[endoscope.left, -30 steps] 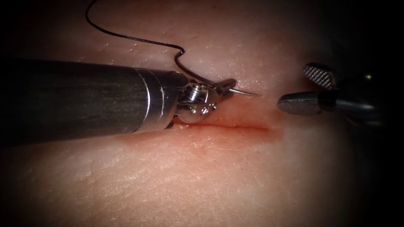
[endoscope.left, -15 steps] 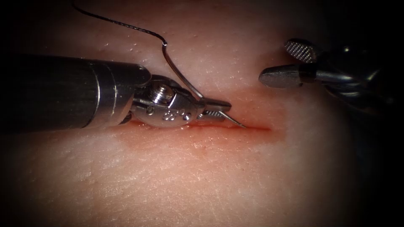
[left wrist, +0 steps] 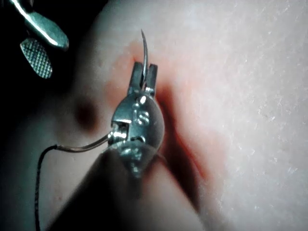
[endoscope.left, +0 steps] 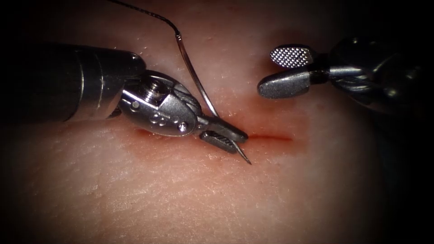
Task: Wound Closure
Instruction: Pass the needle from the left to the right gripper
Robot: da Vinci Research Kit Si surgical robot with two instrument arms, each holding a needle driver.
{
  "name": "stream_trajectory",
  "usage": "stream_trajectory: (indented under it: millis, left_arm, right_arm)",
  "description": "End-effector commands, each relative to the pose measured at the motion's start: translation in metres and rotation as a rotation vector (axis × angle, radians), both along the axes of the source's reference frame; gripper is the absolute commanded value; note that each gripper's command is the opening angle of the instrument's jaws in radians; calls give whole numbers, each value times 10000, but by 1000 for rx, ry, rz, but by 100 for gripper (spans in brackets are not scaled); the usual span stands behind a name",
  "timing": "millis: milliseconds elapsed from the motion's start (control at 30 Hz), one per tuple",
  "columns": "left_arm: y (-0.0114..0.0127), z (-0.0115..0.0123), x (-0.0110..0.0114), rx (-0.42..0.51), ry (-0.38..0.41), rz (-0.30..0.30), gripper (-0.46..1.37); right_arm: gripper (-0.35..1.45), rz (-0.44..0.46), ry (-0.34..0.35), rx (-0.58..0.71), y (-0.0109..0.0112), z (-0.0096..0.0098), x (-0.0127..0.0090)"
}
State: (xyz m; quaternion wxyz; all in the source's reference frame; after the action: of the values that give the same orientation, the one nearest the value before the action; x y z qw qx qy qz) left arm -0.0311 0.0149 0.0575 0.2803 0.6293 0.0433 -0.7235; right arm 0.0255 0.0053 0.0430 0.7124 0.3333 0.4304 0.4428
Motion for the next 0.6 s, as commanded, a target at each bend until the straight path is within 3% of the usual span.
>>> stream_trajectory:
  millis: [33, 100, 133, 333, 600]
  left_arm:
    - [-1, 0, 0, 2, -9, 36, -35]
    - [-6, -6, 0, 15, -32, 90, -35]
    - [-8, -8, 0, 25, -43, 102, -35]
    - [-15, -26, 1, 40, -98, 157, -35]
    - [-21, -51, -9, 28, -135, 185, -35]
  right_arm:
    - [100, -10, 27, 15, 1, 0, 1]
    - [75, -19, 106, 17, 1, 0, 4]
    - [72, -25, 126, 25, 1, 1, 4]
    - [76, -91, 210, 35, 2, 2, 10]
    - [75, -108, 235, 63, 2, 5, 19]
